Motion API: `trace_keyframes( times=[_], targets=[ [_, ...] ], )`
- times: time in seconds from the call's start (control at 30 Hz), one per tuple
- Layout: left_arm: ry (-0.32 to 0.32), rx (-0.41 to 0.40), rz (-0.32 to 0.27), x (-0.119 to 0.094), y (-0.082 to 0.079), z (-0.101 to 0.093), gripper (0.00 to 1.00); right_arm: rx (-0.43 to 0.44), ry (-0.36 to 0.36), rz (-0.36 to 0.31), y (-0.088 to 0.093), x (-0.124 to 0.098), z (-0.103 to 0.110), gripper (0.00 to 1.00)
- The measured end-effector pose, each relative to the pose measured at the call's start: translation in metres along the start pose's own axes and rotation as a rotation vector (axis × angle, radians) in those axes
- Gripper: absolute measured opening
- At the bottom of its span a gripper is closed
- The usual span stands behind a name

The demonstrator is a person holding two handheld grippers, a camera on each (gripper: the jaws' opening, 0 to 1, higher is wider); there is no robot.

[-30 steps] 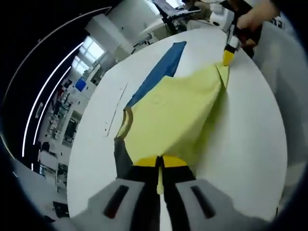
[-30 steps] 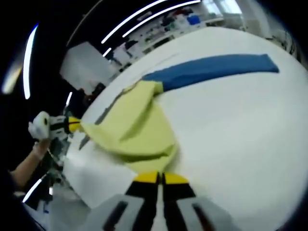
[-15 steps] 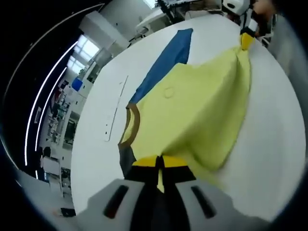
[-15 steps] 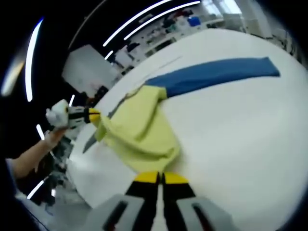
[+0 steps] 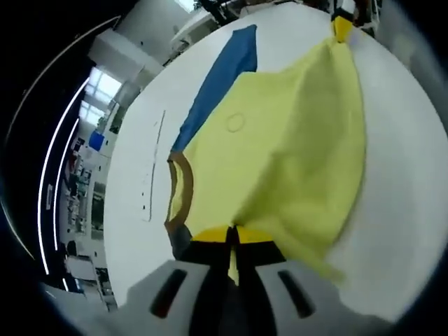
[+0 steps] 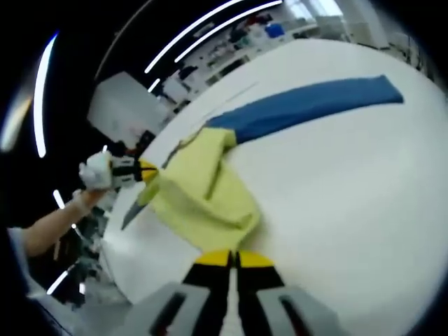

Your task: Fold the garment on the visible template until the final outline fits inside the template.

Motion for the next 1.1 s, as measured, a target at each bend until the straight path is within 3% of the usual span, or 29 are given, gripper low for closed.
trace_keyframes(
  times=[0.13,0.17,0.23,0.4,0.47,0.63,0.7,0.83,0.97,1.1],
  targets=[
    [0.014,-0.033,-0.001,0.001,0.002,-0.002,0.0,-0.001,-0.003,-0.001,-0.001,-0.001,0.001,0.0],
    [0.026,-0.09,-0.013,0.0,0.002,-0.002,0.0,-0.002,-0.003,-0.001,-0.002,-0.001,0.001,0.0],
    [0.035,-0.128,-0.034,-0.002,0.001,-0.001,0.02,-0.002,-0.006,-0.002,-0.003,-0.001,0.002,0.0],
    [0.089,-0.297,-0.075,-0.008,0.007,-0.001,0.24,-0.004,-0.006,-0.001,-0.003,-0.002,0.004,0.0],
    [0.128,-0.387,-0.121,-0.013,0.008,-0.006,0.33,-0.001,-0.008,0.001,-0.004,-0.002,0.002,0.0],
    [0.157,-0.441,-0.156,-0.024,0.013,-0.013,0.53,-0.001,-0.014,0.0,-0.002,-0.002,0.002,0.0],
    [0.162,-0.468,-0.16,-0.029,0.015,-0.018,0.57,-0.002,-0.015,0.0,-0.002,-0.003,0.002,0.0],
    [0.214,-0.596,-0.187,-0.032,0.026,-0.025,0.68,-0.006,-0.016,0.002,-0.002,-0.003,0.0,0.0],
    [0.262,-0.74,-0.204,-0.034,0.035,-0.033,0.67,-0.01,-0.018,0.005,0.001,-0.003,0.003,0.0],
    [0.275,-0.792,-0.193,-0.037,0.04,-0.04,0.58,-0.011,-0.023,0.004,0.002,-0.004,0.007,0.0]
  ],
)
Point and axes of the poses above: the point that each gripper's makers call its tool centre point, and the gripper's own axes: x roughly forward along the fingers, z roughly to its left, y roughly out of its underside, the point moved 3 cm from there along -x, roughly backward along the fingers, and after that the axes turned 12 degrees about z, right-handed, at the moved point
